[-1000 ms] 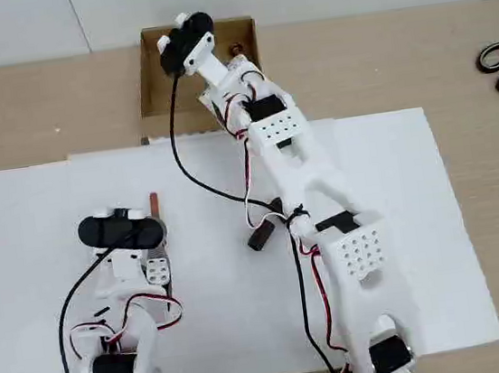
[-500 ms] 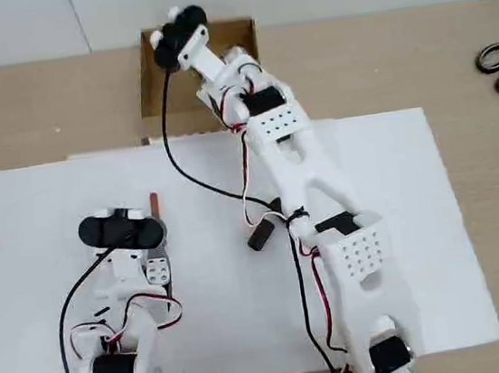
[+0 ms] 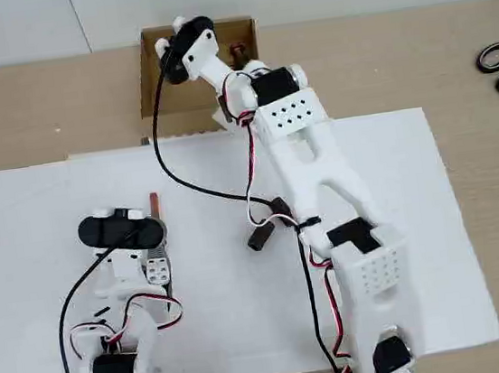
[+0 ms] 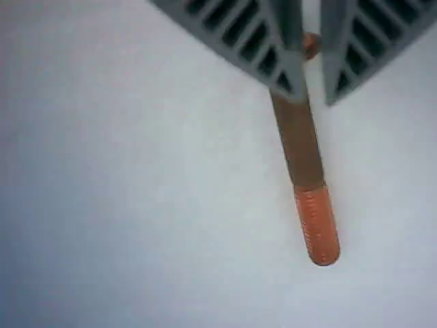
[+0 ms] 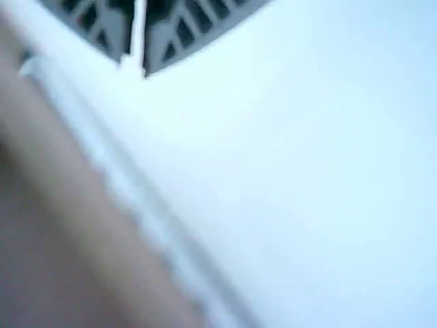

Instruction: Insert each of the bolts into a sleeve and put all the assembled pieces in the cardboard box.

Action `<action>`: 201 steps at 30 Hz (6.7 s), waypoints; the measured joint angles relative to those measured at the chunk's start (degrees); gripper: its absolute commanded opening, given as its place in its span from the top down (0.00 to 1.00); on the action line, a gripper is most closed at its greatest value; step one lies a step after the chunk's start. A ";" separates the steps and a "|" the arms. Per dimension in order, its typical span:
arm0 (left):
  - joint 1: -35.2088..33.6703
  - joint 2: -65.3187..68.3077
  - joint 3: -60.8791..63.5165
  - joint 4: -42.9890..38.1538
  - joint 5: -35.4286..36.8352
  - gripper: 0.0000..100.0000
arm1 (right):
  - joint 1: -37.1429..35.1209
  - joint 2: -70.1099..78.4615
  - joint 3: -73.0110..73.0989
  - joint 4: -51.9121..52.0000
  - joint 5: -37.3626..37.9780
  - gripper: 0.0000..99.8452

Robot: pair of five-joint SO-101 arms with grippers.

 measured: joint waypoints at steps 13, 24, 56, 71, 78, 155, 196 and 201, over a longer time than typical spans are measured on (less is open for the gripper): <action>0.00 0.00 0.00 0.00 0.00 0.99 | 0.00 -7.30 0.97 22.68 -4.31 0.95; 0.00 0.00 0.00 0.00 0.00 0.99 | -0.44 -23.21 23.56 23.03 -12.66 0.92; 0.00 0.00 0.00 0.00 0.00 0.99 | -1.23 -9.23 31.65 10.90 -9.93 0.85; 0.00 0.00 0.00 0.00 0.00 0.99 | -0.97 -8.53 37.80 3.52 -9.05 0.85; 0.00 0.00 0.00 0.00 0.00 0.99 | -0.97 -10.73 39.12 3.08 -9.32 0.85; 0.00 48.53 -56.00 19.60 -11.25 0.94 | 18.64 -64.70 62.86 22.42 -8.97 1.00; -10.02 76.40 -61.80 36.31 -77.63 0.85 | 24.70 -69.36 69.19 17.32 -6.86 1.00; -10.02 76.40 -58.29 31.82 -77.63 0.85 | 24.70 -69.36 69.19 17.32 -5.36 1.00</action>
